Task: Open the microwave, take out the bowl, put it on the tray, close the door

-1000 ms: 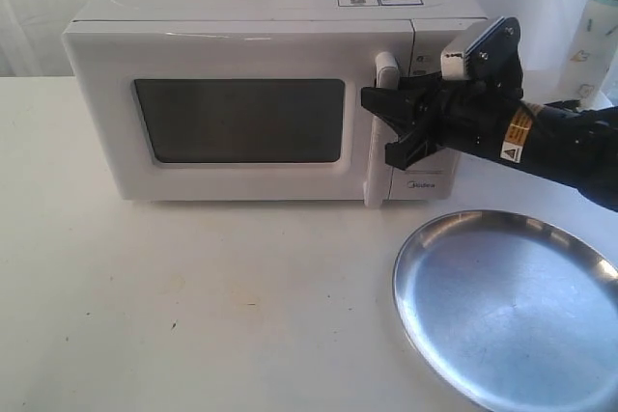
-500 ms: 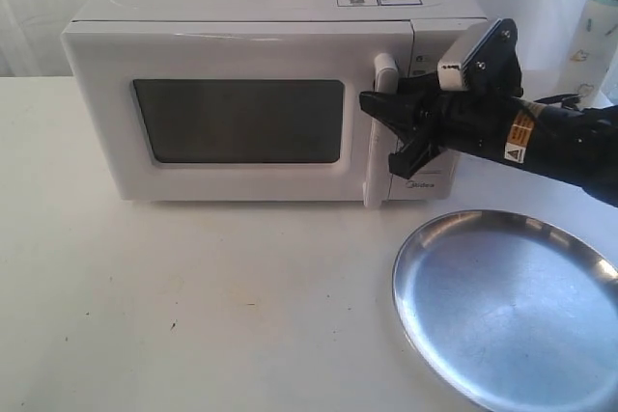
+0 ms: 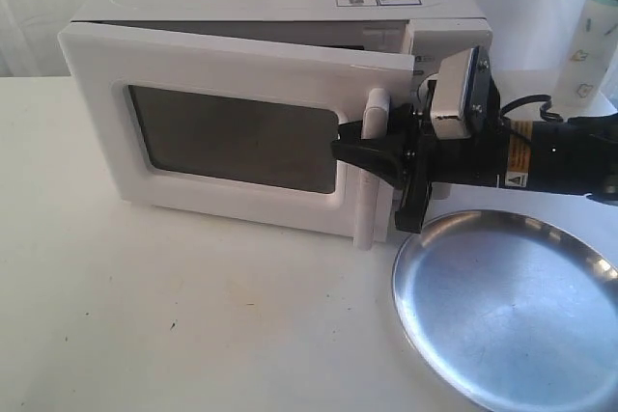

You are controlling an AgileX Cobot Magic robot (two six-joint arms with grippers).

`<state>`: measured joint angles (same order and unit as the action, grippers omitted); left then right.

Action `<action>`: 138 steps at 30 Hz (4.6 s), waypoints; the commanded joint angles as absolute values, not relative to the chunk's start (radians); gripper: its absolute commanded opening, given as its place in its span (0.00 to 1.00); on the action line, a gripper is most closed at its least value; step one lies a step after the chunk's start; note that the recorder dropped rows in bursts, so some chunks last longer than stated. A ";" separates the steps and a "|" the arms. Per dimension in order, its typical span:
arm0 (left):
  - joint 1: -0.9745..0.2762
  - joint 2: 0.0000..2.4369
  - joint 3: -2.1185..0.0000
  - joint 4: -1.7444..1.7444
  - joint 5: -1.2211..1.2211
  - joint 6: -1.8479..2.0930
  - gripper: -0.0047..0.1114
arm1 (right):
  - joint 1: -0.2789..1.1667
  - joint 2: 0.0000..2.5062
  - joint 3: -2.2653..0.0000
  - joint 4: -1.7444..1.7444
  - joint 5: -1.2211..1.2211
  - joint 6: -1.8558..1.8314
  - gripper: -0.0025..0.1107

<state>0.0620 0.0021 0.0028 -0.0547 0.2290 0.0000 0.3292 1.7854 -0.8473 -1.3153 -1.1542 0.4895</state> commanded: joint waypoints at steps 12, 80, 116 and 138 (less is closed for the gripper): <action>0.057 0.000 0.000 -0.059 0.232 0.000 0.04 | 0.377 1.703 -0.863 -1.623 -0.868 0.710 0.20; 0.057 0.000 0.000 -0.059 0.232 0.000 0.04 | 0.388 1.374 -0.894 -1.510 -0.223 1.309 0.02; 0.057 0.000 0.000 -0.059 0.232 0.000 0.04 | 0.388 1.088 -0.896 -1.744 -1.219 1.238 0.02; 0.057 0.000 0.000 -0.059 0.232 0.000 0.04 | 0.659 1.920 -1.022 -0.850 -0.819 0.174 0.61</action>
<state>0.0620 0.0021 0.0028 -0.0531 0.2288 0.0000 0.6235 1.8621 -0.9663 -0.9450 -0.8295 0.2821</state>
